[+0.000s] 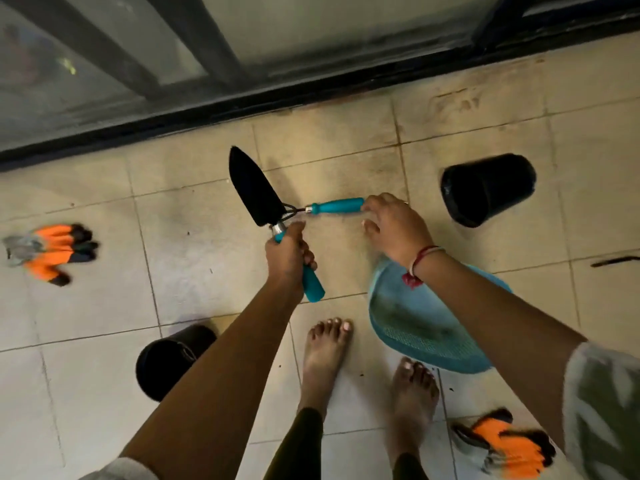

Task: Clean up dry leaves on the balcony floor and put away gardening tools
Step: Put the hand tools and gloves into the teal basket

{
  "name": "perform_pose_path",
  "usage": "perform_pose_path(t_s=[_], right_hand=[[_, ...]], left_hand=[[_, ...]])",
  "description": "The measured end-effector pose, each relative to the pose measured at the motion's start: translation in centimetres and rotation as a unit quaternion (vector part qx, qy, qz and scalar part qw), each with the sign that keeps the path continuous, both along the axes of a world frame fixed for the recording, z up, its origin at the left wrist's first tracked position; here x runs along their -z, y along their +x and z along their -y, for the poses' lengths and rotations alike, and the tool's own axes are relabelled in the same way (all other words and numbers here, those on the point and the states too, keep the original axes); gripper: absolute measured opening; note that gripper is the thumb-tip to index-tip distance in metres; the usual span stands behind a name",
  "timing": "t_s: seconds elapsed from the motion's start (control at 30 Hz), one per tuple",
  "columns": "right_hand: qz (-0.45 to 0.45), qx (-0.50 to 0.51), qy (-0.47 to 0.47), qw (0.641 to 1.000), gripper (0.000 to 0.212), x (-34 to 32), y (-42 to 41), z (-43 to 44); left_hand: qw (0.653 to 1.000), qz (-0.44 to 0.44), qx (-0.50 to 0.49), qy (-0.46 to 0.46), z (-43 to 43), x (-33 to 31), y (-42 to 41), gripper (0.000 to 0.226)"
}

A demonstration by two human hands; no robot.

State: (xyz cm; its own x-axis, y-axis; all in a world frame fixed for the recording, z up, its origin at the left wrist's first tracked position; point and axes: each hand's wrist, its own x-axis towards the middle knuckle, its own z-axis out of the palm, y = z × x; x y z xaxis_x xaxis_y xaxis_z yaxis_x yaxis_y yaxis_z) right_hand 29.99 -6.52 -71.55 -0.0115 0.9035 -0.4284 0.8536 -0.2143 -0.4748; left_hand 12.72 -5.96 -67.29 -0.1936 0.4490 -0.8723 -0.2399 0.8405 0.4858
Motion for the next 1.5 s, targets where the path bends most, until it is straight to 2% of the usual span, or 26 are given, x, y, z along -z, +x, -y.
perform_pose_path(t_s=[0.07,0.17,0.3,0.4,0.53,0.73,0.87,1.0,1.17,1.3,1.4,1.5], right_hand=[[0.065,-0.087,-0.005,0.994,0.047,1.9,-1.0,-1.2],[0.150,-0.137,-0.010,0.979,0.063,5.2,-2.7,-2.4],[0.224,-0.128,-0.012,0.966,0.047,8.4,-4.0,-3.1],[0.226,-0.138,0.002,0.964,0.032,9.4,-4.2,-3.8],[0.181,-0.128,-0.016,0.975,0.030,8.5,-4.0,-4.3],[0.043,0.023,-0.044,0.998,0.029,1.8,-2.9,-0.5],[-0.105,0.161,-0.062,0.979,0.028,-3.1,-1.4,3.3],[-0.194,0.244,-0.043,0.949,0.026,-6.7,0.3,6.9],[-0.234,0.310,-0.017,0.921,0.019,-7.9,3.1,10.4],[-0.261,0.324,-0.010,0.909,0.024,-8.6,5.1,13.2],[-0.245,0.324,0.002,0.914,0.025,-9.2,5.7,15.4],[-0.231,0.354,0.008,0.906,0.025,-9.5,6.2,17.4]], left_hand=[[0.997,0.048,-0.049,-0.037,0.5,0.9,-0.5,0.032],[0.983,0.105,-0.128,-0.073,1.0,2.5,-1.0,0.037],[0.975,0.114,-0.170,-0.091,1.8,4.6,-1.3,0.041],[0.975,0.101,-0.170,-0.098,2.1,5.8,-1.4,0.040],[0.978,0.072,-0.171,-0.100,2.2,6.3,-1.2,0.034],[0.981,0.034,-0.170,-0.087,2.1,2.9,1.3,0.036],[0.985,0.034,-0.150,-0.072,1.7,-0.3,4.4,0.040],[0.996,0.040,-0.066,-0.041,2.3,-2.5,8.1,0.037],[0.998,0.056,0.002,-0.009,3.8,-3.8,12.3,0.040],[0.994,0.079,0.071,0.019,5.5,-4.3,15.3,0.055],[0.985,0.091,0.141,0.049,7.1,-4.2,17.3,0.054],[0.976,0.047,0.207,0.053,8.9,-3.9,19.3,0.042]])
